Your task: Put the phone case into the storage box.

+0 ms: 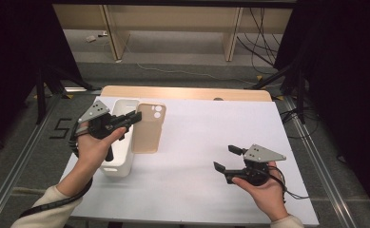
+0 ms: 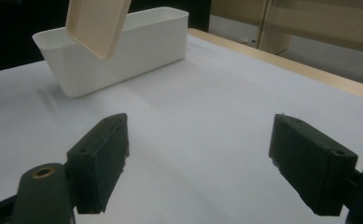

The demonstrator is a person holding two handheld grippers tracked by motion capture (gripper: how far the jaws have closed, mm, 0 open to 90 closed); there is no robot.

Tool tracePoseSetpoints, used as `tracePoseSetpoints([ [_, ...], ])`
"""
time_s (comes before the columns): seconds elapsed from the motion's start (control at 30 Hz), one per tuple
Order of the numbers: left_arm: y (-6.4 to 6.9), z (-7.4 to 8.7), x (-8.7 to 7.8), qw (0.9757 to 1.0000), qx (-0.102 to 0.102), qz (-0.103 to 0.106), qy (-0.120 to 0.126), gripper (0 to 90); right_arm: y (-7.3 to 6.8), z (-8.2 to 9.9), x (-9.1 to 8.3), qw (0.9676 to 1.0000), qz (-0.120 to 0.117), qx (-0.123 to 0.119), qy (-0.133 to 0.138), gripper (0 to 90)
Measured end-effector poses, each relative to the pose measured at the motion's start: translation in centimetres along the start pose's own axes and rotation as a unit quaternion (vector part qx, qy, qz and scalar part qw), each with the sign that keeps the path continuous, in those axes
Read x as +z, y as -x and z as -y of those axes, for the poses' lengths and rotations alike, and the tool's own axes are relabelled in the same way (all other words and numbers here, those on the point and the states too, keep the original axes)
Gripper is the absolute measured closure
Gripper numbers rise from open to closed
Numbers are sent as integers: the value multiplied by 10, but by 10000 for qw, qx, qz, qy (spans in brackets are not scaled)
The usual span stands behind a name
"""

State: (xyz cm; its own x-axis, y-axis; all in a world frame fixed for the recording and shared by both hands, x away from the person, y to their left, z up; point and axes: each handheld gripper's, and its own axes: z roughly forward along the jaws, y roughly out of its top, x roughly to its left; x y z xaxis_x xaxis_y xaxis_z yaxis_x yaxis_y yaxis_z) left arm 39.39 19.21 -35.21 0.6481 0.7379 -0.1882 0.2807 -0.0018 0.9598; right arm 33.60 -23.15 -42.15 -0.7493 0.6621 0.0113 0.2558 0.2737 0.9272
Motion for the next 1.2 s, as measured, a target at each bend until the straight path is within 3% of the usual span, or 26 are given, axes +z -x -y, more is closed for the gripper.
tracePoseSetpoints([
  [0.23,-8,-3,-5,9999,49,-58,78,819,0,3,0,10000,12,19,-7,212],
  [0.37,-13,-4,-7,9998,46,-114,135,819,-2,3,-2,9998,-12,157,-111,212],
  [0.83,-29,-12,-14,9993,65,-299,212,819,0,7,-2,9999,72,90,84,209],
  [0.9,-31,-12,-15,9992,83,-326,216,819,0,7,-5,9999,75,127,-62,209],
  [1.0,-34,-13,-16,9991,103,-354,224,819,-1,9,-3,9998,-2,208,54,205],
  [1.03,-35,-14,-16,9990,109,-370,227,819,0,7,-7,9997,73,158,-142,205],
  [1.07,-36,-14,-16,9990,104,-377,223,819,1,8,-7,9998,115,123,-99,204],
  [1.1,-38,-14,-16,9989,109,-395,229,819,0,8,-6,9997,73,237,-50,204],
  [1.2,-41,-14,-16,9988,128,-419,235,819,1,9,-6,9998,117,141,50,202],
])
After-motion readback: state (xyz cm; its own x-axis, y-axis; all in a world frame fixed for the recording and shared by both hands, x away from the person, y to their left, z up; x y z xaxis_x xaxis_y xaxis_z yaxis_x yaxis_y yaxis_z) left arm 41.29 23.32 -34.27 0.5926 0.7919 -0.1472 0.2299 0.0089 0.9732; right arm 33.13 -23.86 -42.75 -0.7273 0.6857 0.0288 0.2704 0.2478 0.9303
